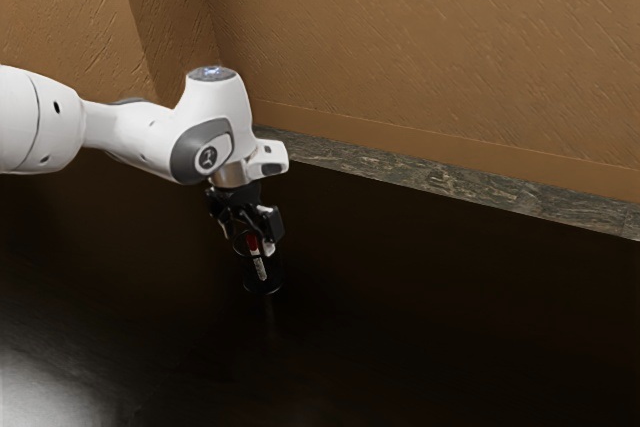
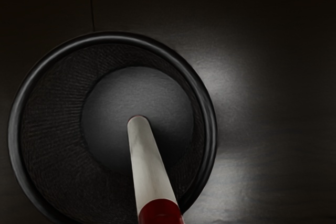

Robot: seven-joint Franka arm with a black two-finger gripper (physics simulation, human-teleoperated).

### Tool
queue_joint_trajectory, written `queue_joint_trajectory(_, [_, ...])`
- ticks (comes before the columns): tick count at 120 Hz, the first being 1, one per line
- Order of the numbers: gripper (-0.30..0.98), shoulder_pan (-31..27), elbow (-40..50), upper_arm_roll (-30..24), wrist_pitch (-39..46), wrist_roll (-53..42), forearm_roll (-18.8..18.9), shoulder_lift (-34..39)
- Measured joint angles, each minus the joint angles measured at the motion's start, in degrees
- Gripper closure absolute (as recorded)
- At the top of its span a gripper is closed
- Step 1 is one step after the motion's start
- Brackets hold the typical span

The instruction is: Take the marker out of the pen holder and place it to the left of the pen holder.

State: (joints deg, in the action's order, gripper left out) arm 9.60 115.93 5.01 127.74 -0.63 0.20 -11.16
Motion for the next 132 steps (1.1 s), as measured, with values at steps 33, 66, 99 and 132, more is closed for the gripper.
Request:
queue_joint_trajectory(33, [0.52,-0.01,0.02,0.07,0.64,0.27,0.14,0.29])
queue_joint_trajectory(66, [0.75,-0.01,0.02,0.11,0.82,1.09,1.25,0.44])
queue_joint_trajectory(99, [0.78,-0.13,0.03,0.96,0.35,2.49,2.77,4.44])
queue_joint_trajectory(132, [0.79,1.03,0.02,1.87,-3.75,3.51,7.48,14.55])
